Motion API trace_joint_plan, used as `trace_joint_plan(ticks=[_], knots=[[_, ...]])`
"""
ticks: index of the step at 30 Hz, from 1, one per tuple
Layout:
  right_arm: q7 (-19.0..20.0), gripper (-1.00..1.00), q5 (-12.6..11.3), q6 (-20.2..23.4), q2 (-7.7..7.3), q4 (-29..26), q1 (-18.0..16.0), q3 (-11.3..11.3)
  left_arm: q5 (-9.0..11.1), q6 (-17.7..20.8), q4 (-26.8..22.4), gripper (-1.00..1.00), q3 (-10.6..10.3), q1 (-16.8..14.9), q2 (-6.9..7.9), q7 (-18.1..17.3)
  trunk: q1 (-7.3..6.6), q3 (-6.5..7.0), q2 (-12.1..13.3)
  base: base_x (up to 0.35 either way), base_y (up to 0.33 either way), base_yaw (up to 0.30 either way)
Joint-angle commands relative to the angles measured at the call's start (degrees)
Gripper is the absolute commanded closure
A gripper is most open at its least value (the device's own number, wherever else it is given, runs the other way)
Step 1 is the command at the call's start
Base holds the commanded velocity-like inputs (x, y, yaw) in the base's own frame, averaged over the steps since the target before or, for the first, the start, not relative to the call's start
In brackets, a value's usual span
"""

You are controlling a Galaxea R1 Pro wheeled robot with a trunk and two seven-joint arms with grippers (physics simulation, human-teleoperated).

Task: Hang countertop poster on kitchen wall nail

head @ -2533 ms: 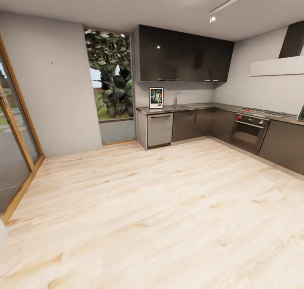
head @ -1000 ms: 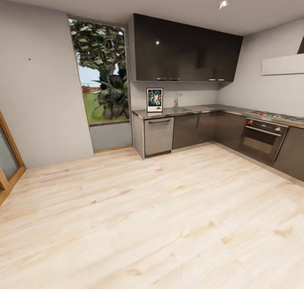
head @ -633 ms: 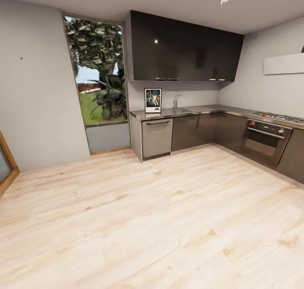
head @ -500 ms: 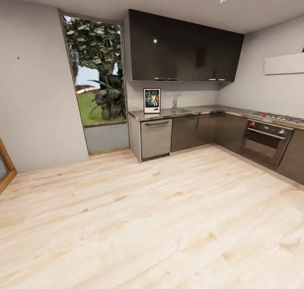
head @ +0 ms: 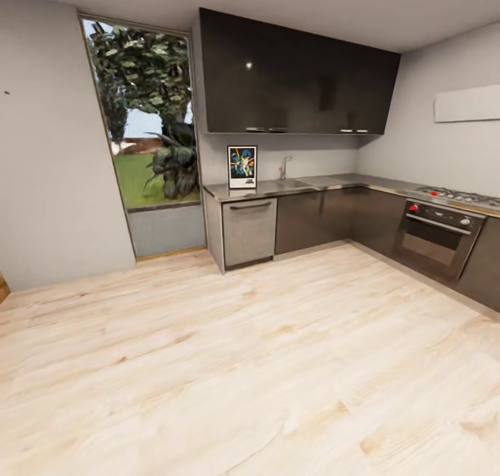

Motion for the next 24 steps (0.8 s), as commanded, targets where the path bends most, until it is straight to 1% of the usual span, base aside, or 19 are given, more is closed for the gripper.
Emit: trace_joint_plan(ticks=[1,10,24], knots=[[-0.02,-1.0,0.2,-0.16,0.0,0.05,-0.04,-0.01,-0.04,-0.08,-0.08,-1.0,0.07,0.02,-0.01,0.01,0.03,-0.05,-0.02,0.269,-0.225,0.0],[-0.02,-1.0,0.2,-0.17,0.0,0.05,-0.04,0.0,-0.05,-0.1,-0.06,-1.0,0.07,0.02,-0.01,0.01,0.03,-0.05,-0.02,0.267,-0.227,0.047],[-0.02,-1.0,0.2,-0.19,0.0,0.05,-0.04,0.0,-0.05,-0.1,-0.06,-1.0,0.07,0.02,-0.01,0.01,0.03,-0.05,-0.02,0.263,-0.231,0.099]])
